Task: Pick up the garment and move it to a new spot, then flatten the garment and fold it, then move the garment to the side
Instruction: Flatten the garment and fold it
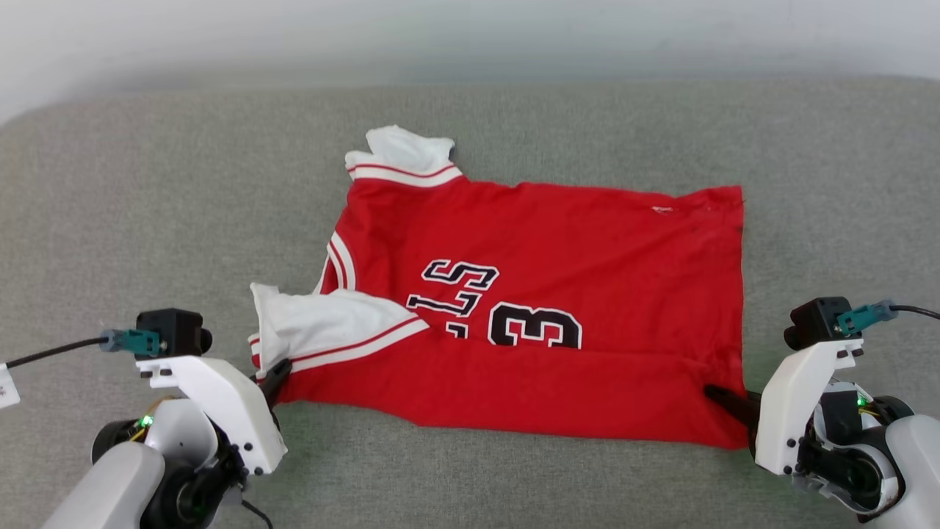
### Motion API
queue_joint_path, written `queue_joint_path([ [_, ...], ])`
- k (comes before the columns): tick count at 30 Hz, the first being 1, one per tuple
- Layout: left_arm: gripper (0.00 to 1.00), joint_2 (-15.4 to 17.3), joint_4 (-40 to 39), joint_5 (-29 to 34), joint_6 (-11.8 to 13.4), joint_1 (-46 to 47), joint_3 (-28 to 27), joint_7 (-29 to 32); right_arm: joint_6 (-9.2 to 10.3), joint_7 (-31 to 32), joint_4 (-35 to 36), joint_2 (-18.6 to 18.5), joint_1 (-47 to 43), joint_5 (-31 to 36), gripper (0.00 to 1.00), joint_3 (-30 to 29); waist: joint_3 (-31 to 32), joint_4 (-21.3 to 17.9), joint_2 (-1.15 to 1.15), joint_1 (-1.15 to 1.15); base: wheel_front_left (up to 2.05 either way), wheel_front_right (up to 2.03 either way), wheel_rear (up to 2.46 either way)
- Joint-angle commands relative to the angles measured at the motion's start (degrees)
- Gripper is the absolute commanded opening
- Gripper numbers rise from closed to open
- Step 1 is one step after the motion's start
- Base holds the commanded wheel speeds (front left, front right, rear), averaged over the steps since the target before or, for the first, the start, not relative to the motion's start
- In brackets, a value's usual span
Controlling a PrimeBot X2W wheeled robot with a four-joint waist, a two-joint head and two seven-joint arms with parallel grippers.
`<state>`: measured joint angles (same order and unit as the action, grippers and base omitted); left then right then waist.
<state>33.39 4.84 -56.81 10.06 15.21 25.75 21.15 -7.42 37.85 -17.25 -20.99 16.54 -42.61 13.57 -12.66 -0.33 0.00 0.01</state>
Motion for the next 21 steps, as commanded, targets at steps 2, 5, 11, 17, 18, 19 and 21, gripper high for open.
queue_joint_path([
  [2, 0.00, -0.2, 0.2, -0.6, -0.5, -1.7, 0.0, -0.5, -0.06, -0.6, 0.4, -0.7, -1.0, -0.3, 0.00, 1.0, 3.6, -0.3, 0.00, -0.01, 0.00, 0.00, 0.00],
  [5, 0.00, -0.5, 0.1, -1.1, -0.2, -3.8, 0.1, -1.0, -0.06, -0.5, 0.9, -0.9, -2.0, -1.1, 0.00, 1.8, 6.3, -0.4, 0.00, -0.01, 0.00, 0.00, 0.00],
  [11, 0.00, 0.3, -1.0, -1.7, 1.0, -8.2, -0.1, -1.6, -0.06, -0.4, 1.6, -1.4, -4.7, -1.7, 0.00, 2.4, 10.9, -0.2, 0.00, -0.01, 0.00, 0.00, 0.00],
  [17, 0.00, 2.2, -4.6, -2.8, 3.2, -14.2, -0.7, -1.0, -0.06, 0.9, 2.8, -1.7, -8.6, -2.5, 0.00, 1.5, 14.0, 0.2, 0.00, -0.01, 0.00, 0.00, 0.00],
  [18, 0.00, 2.5, -5.0, -3.0, 3.6, -15.1, -0.7, -0.7, -0.06, 1.0, 3.0, -1.6, -9.1, -2.5, 0.00, 1.3, 14.1, 0.3, 0.00, -0.01, 0.00, 0.00, 0.00],
  [19, 0.00, 2.6, -5.2, -3.4, 3.8, -15.9, -0.5, -0.6, -0.06, 1.3, 2.8, -1.7, -9.6, -2.2, 0.00, 1.1, 14.2, 0.3, 0.00, -0.01, 0.00, 0.00, 0.00],
  [21, 0.00, 2.1, -5.3, -3.6, 4.0, -16.7, -0.1, -0.4, -0.06, 1.3, 2.3, -1.3, -10.5, -2.0, 0.00, 0.7, 14.2, 0.3, 0.00, -0.01, 0.00, 0.00, 0.00],
])
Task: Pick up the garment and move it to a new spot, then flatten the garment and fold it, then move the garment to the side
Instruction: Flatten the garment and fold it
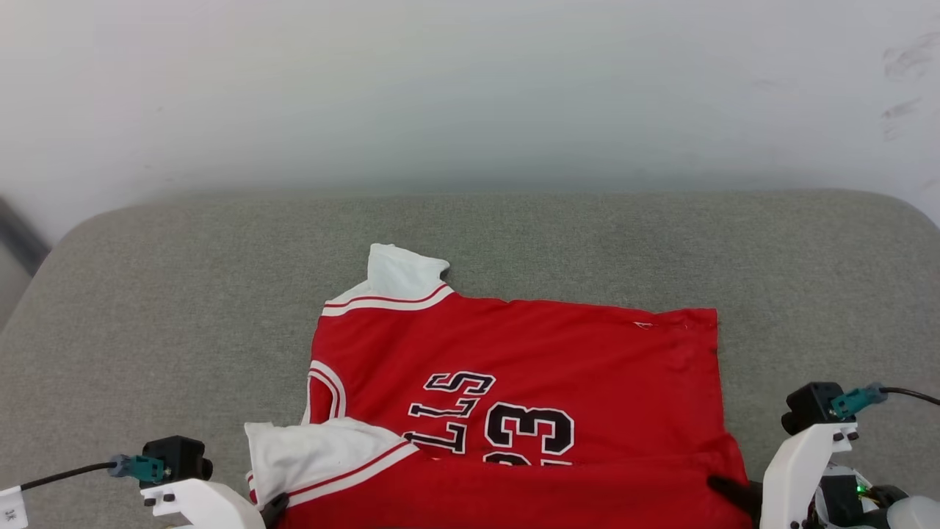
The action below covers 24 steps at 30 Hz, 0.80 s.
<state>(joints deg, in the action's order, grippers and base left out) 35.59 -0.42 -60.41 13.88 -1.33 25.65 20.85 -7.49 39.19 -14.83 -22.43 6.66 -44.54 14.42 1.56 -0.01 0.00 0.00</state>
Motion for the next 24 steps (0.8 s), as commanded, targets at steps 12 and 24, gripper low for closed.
queue_joint_path([
  [12, 1.00, -3.1, 2.1, 4.0, 1.6, 3.9, -1.8, -8.4, 0.01, -19.7, 2.2, 1.7, -1.6, 9.8, 1.00, -2.5, -1.3, -2.0, 0.00, 0.00, 0.00, 0.00, 0.00],
  [24, 1.00, -3.7, 4.1, 10.6, 1.6, 15.3, -4.4, -17.3, 0.00, -36.6, 8.3, 7.9, 0.9, 21.5, 1.00, -9.1, -6.0, -8.6, 0.00, 0.00, 0.00, 0.00, 0.00],
])
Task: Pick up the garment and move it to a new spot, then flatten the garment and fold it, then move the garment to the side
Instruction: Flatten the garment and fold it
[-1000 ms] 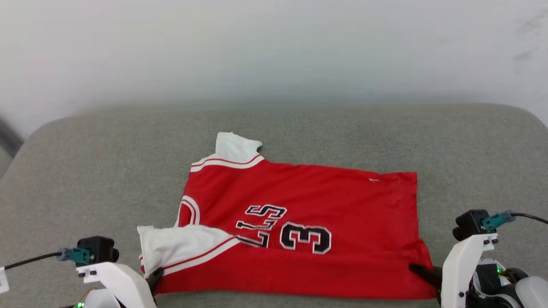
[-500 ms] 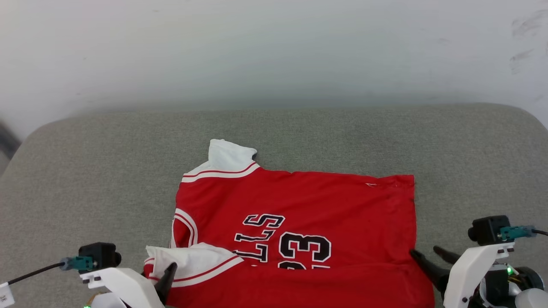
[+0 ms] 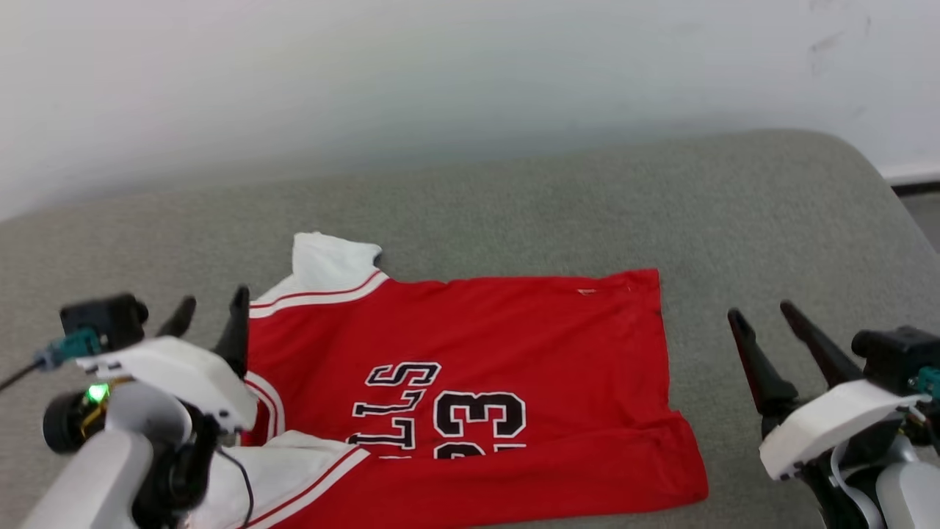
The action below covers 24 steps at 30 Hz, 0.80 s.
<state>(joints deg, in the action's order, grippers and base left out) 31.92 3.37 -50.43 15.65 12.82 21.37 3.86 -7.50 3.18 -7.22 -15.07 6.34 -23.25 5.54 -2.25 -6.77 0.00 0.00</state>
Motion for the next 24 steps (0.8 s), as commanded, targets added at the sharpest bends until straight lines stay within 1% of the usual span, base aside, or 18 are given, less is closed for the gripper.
queue_joint_path([
  [1, 1.00, -0.1, 0.7, 0.7, -0.5, 2.8, -0.4, -0.5, 0.01, -1.2, 1.5, 0.9, 1.9, 0.6, 1.00, -0.3, -3.4, -2.6, 0.00, 0.00, 0.00, 0.00, 0.00],
  [6, 1.00, 1.1, 4.2, 0.7, -1.9, 11.5, -1.1, 1.9, 0.02, -3.4, 5.4, 2.4, 5.3, 2.3, 1.00, -0.5, -10.1, -5.8, 0.00, 0.00, 0.00, 0.00, 0.00],
  [11, 1.00, 3.5, 8.3, -0.5, -4.8, 20.4, -1.0, 8.3, 0.02, -5.2, 8.0, 3.4, 7.8, 3.3, 1.00, -0.5, -15.7, -8.5, 0.00, 0.00, 0.00, 0.00, 0.00],
  [15, 1.00, 5.9, 11.8, -2.0, -7.0, 26.9, 0.2, 16.8, 0.02, -5.8, 9.1, 4.0, 9.3, 3.3, 1.00, -0.2, -18.9, -10.2, 0.00, 0.00, 0.00, 0.00, 0.00],
  [17, 1.00, 7.5, 13.4, -3.0, -7.5, 29.7, 1.1, 22.7, 0.02, -6.0, 9.1, 4.3, 9.7, 3.2, 1.00, -0.1, -20.2, -11.0, 0.00, 0.00, 0.00, 0.00, 0.00],
  [19, 1.00, 9.1, 14.5, -3.7, -7.6, 32.2, 1.9, 28.4, 0.02, -6.3, 9.0, 4.8, 10.0, 2.9, 1.00, 0.3, -21.5, -11.7, 0.00, 0.00, 0.00, 0.00, 0.00],
  [22, 1.00, 11.9, 15.6, -4.2, -6.7, 35.4, 3.1, 36.9, 0.02, -6.6, 8.5, 5.3, 10.4, 2.5, 1.00, 0.8, -23.3, -12.8, 0.00, 0.00, 0.00, 0.00, 0.00],
  [24, 1.00, 13.5, 16.1, -4.6, -5.8, 37.0, 3.6, 41.4, 0.02, -6.9, 8.1, 5.6, 10.4, 2.1, 1.00, 1.0, -24.6, -13.4, 0.00, 0.00, 0.00, 0.00, 0.00],
])
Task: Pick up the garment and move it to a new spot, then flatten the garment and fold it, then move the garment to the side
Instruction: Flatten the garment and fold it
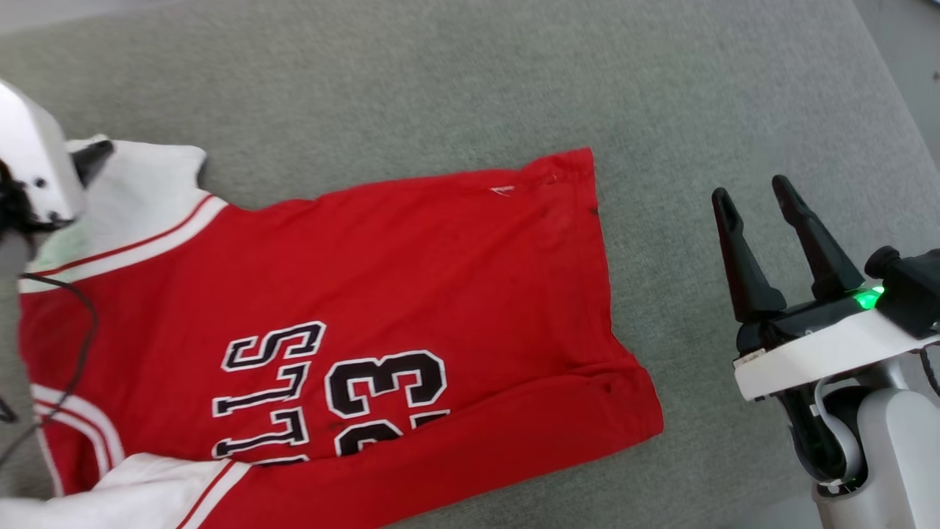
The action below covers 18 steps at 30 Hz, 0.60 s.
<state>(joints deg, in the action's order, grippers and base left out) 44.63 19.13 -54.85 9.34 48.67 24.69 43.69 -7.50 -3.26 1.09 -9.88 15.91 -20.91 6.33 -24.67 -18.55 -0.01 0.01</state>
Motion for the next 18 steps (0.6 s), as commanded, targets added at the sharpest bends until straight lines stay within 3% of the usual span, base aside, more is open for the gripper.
queue_joint_path([
  [1, 1.00, 2.8, 0.8, -0.2, 2.5, 2.6, 0.5, 6.4, 0.02, -1.1, -0.8, 0.9, 1.2, -0.9, 1.00, 0.8, -4.0, -2.6, 0.01, -0.01, 0.00, 0.00, 0.00],
  [7, 1.00, 3.0, 2.2, -2.2, 6.6, 0.4, 1.6, 14.0, 0.02, -2.0, -3.0, 1.1, 2.2, -2.9, 1.00, 1.7, -6.3, -3.7, 0.01, -0.01, 0.00, 0.00, 0.00],
  [9, 0.47, 2.0, 2.3, -3.4, 8.2, -1.5, 2.1, 15.9, 0.02, -2.1, -3.8, 0.9, 2.4, -3.4, 1.00, 2.1, -6.5, -3.9, 0.01, -0.01, 0.00, 0.00, 0.00],
  [10, 0.31, 1.6, 2.1, -3.7, 8.5, -2.4, 2.3, 16.4, 0.02, -2.2, -4.2, 0.8, 2.6, -3.6, 1.00, 2.1, -6.5, -3.9, 0.01, -0.01, 0.00, 0.00, 0.00],
  [11, 0.00, 1.1, 1.9, -4.1, 8.9, -3.0, 2.3, 16.4, 0.02, -2.0, -4.5, 0.6, 2.9, -4.1, 1.00, 2.4, -6.5, -3.8, 0.01, -0.01, 0.00, 0.00, 0.00],
  [18, 0.00, -0.5, 1.0, -3.8, 8.1, -3.0, 1.4, 11.8, 0.02, 1.5, -6.1, -1.6, 5.4, -8.1, 1.00, 3.3, -5.5, -2.1, 0.01, -0.01, 0.00, 0.00, 0.00],
])
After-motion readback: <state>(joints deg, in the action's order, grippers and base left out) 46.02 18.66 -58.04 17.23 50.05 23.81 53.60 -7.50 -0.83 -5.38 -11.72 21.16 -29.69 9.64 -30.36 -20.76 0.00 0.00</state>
